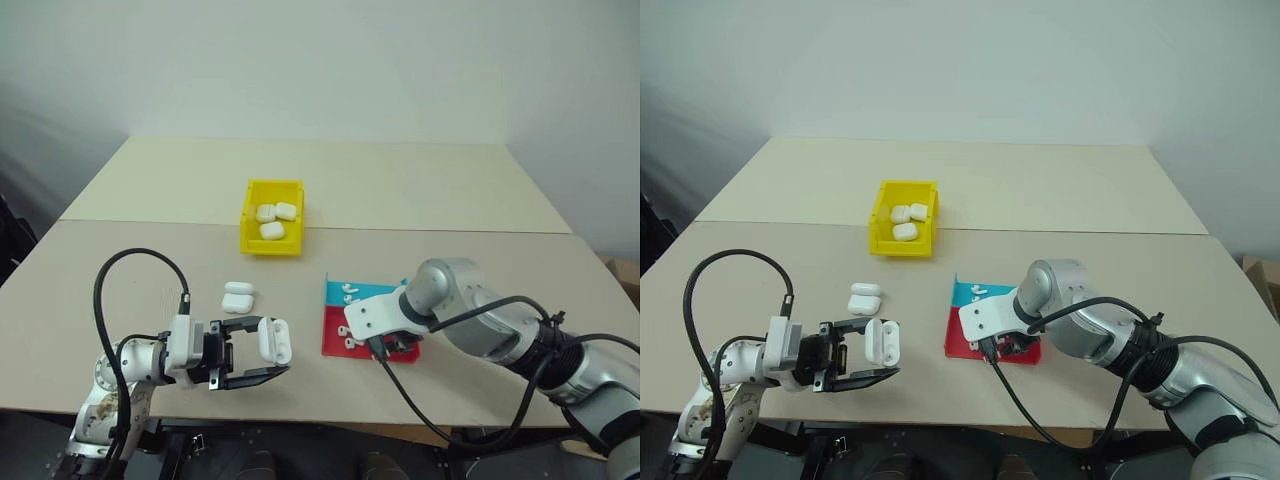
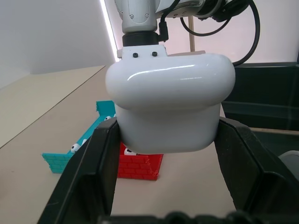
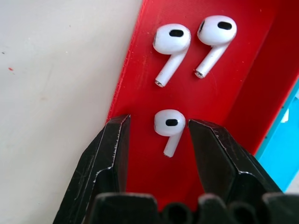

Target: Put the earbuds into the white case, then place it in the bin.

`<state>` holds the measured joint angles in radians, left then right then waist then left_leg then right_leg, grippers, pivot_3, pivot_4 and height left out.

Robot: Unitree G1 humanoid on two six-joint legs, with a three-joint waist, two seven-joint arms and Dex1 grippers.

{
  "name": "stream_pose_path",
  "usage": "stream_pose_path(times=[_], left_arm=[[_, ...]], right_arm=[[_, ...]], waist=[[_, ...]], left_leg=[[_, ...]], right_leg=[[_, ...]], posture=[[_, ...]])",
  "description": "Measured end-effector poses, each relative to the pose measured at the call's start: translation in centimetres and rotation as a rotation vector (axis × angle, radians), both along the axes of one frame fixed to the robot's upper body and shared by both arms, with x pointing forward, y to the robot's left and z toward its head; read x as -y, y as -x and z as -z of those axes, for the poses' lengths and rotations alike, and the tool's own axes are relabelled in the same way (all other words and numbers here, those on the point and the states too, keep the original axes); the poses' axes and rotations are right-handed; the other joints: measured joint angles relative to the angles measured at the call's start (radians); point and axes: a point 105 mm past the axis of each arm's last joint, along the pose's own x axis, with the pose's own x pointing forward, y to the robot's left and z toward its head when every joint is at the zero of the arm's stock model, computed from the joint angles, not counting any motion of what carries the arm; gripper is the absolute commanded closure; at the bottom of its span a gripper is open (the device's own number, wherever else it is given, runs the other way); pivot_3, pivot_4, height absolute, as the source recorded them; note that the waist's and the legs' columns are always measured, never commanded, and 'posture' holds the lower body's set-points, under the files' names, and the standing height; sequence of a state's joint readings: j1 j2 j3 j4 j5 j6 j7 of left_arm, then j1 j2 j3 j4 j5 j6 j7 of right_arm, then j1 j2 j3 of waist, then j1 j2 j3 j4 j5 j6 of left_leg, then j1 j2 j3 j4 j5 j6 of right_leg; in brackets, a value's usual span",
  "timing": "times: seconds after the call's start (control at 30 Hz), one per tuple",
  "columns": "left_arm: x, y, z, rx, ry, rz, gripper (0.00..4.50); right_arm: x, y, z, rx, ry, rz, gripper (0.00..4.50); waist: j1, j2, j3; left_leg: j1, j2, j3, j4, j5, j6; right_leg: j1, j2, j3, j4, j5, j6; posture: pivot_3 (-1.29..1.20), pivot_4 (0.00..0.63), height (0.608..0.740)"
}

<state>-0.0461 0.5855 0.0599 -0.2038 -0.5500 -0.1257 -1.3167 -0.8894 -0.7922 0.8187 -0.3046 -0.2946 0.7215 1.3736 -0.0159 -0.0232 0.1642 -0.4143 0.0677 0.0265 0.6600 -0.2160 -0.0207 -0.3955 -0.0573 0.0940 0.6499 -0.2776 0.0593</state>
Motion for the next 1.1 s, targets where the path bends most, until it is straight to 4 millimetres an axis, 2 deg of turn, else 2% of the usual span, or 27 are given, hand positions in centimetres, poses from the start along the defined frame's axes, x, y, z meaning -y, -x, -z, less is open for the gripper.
stream_pose_path(times=[0.17,0.27,0.87,1.0,1.1], left_arm=[[0.05,-0.10,0.03,-0.001,0.001,-0.009,1.75],[0.05,-0.11,0.12,-0.001,-0.009,-0.010,1.75],[-0.04,-0.26,0.20,0.000,-0.024,-0.024,1.75],[-0.01,-0.31,0.26,0.000,-0.028,-0.029,1.75],[0.01,-0.34,0.35,0.000,-0.035,-0.032,1.75]], right_arm=[[-0.04,-0.19,0.09,0.011,0.006,-0.004,2.10],[-0.08,-0.27,0.05,0.024,0.012,-0.013,2.64],[-0.11,-0.61,0.05,0.043,0.022,-0.038,2.64],[-0.12,-0.56,0.11,0.042,0.022,-0.042,3.54],[-0.08,-0.58,0.09,0.045,0.021,-0.044,3.54]], waist=[[0.000,0.000,0.000],[0.000,0.000,0.000],[0.000,0.000,0.000],[0.000,0.000,0.000],[0.001,0.000,0.000]], left_leg=[[0.000,0.000,0.000,0.000,0.000,0.000],[0.000,0.000,0.000,0.000,0.000,0.000],[0.000,0.000,0.000,0.000,0.000,0.000],[0.000,0.000,0.000,0.000,0.000,0.000],[0.000,0.000,0.000,0.000,0.000,0.000]], right_leg=[[0.000,0.000,0.000,0.000,0.000,0.000],[0.000,0.000,0.000,0.000,0.000,0.000],[0.000,0.000,0.000,0.000,0.000,0.000],[0.000,0.000,0.000,0.000,0.000,0.000],[0.000,0.000,0.000,0.000,0.000,0.000]], posture=[[0.00,0.150,0.740],[0.00,0.150,0.740],[0.00,0.150,0.740],[0.00,0.150,0.740],[0.00,0.150,0.740]])
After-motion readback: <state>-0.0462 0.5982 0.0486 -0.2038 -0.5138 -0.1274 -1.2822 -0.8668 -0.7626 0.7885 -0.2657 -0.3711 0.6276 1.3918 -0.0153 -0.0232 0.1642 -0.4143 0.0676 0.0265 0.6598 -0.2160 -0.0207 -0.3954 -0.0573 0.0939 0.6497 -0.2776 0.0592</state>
